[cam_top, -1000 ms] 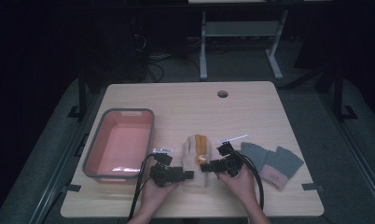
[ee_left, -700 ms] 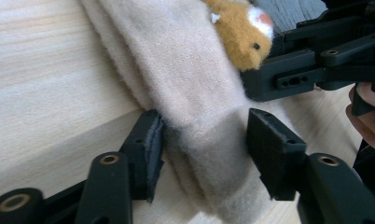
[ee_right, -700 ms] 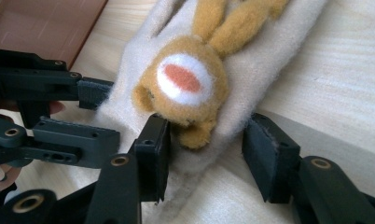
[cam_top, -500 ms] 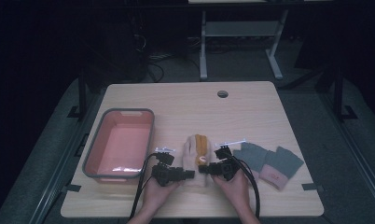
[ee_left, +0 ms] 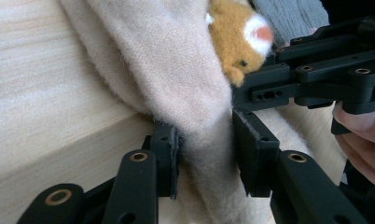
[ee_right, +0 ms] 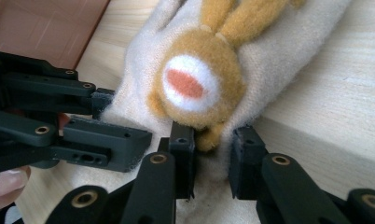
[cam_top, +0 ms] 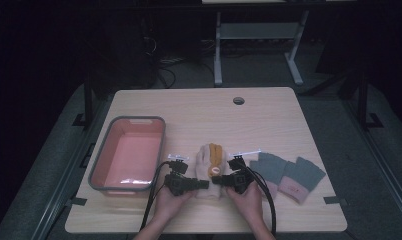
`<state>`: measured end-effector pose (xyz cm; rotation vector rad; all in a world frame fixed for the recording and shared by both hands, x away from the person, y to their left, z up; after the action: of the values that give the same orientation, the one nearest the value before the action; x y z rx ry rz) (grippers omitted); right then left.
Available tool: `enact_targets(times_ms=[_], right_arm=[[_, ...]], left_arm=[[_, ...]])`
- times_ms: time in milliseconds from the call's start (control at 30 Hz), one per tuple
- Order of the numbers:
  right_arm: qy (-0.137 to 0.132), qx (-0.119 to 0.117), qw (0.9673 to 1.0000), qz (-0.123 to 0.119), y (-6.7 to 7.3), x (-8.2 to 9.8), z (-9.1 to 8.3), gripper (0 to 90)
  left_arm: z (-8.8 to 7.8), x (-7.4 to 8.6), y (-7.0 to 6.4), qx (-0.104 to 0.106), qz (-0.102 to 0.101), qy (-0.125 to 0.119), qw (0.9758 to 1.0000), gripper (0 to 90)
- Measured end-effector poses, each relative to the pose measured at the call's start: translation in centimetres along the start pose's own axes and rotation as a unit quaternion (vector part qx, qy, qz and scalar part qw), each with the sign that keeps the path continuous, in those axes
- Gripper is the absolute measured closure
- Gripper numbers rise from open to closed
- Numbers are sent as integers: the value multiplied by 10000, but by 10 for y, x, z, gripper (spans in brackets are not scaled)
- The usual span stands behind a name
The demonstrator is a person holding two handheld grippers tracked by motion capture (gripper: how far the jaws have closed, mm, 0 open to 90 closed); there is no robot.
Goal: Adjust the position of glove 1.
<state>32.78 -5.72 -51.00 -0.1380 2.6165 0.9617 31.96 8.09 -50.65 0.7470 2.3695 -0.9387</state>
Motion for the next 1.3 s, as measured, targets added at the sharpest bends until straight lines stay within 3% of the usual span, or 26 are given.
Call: enact_targets(times_ms=[267,433,933,1033,1067,1233,1300], right_arm=[[148,-226,9996,64,-2,-5,-1,800],[155,-235,9996,52,-1,-7,-3,807],[190,-149,9997,26,1,-10,-5,811],[171,-69,9998,20,-1,-11,-5,743],[173,35,9998,56,-3,-11,-4,626],[181,-32,9997,156,-6,-12,-4,617],[173,-114,9995,257,-5,-11,-1,685]], left_arm=[[0,-3,0,35,-60,-12,10000,662],[-1,-9,-2,14,-7,-90,10000,672],[-2,-11,-1,-95,150,38,9998,679],[-2,-9,2,-125,107,71,9998,673],[-2,-8,2,-141,62,69,9999,667],[0,-6,4,-162,-4,50,9999,634],[1,-6,6,-127,-81,45,9999,625]])
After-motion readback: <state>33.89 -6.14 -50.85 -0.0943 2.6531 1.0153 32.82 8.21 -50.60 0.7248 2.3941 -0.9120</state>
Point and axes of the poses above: each handheld gripper's, and its own axes: z roughly forward along the jaws, x roughly out of its underside, y roughly to its left, the point moved 6 cm from there along z, roughly forward along the jaws, and after that the axes turned 11 degrees about z, right-handed, at the moved point
